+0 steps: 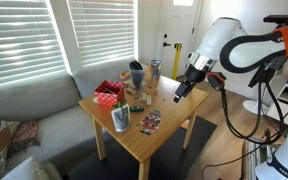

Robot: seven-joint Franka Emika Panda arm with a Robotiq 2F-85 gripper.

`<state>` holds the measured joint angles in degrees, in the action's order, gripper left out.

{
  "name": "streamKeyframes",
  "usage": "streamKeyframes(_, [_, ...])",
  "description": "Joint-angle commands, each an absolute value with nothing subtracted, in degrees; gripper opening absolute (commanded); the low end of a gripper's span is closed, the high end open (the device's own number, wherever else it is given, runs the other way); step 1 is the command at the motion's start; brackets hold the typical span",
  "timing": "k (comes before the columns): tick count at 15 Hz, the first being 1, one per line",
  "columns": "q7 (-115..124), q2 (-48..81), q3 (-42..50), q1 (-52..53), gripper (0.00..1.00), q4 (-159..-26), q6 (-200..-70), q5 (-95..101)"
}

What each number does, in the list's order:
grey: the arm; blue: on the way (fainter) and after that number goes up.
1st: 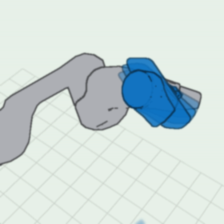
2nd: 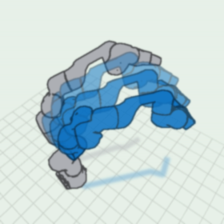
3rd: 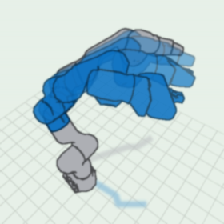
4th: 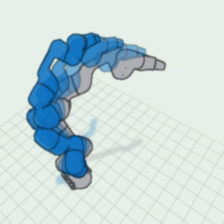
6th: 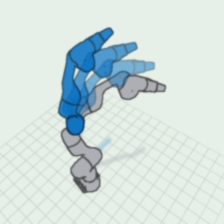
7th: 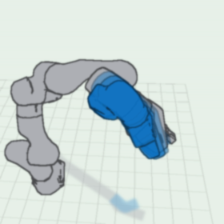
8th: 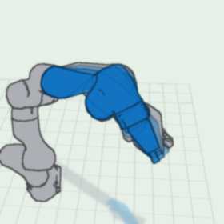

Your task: Put the white pack on the left in the red basket.

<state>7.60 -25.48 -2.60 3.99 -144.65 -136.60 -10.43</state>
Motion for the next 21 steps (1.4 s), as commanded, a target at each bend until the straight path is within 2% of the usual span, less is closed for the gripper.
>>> streamKeyframes(1, [7.55,-25.50,-2.75,3.80,1.00,-144.54,-136.40,-10.49])
streamKeyframes(5, [7.55,-25.50,-2.75,3.80,1.00,-144.54,-136.40,-10.49])
streamKeyframes(9, [11.48,-22.53,-6.58,3.79,1.00,-137.01,-145.99,-8.33])
streamKeyframes(14, [2.40,-13.83,-8.76,7.96,1.00,-118.73,-137.25,-4.46])
streamKeyframes(18, [-10.92,-3.07,-6.33,11.92,1.00,-108.03,-133.66,-13.69])
streamKeyframes(21, [-16.10,2.21,-7.02,10.56,1.00,-103.74,-132.16,-19.97])
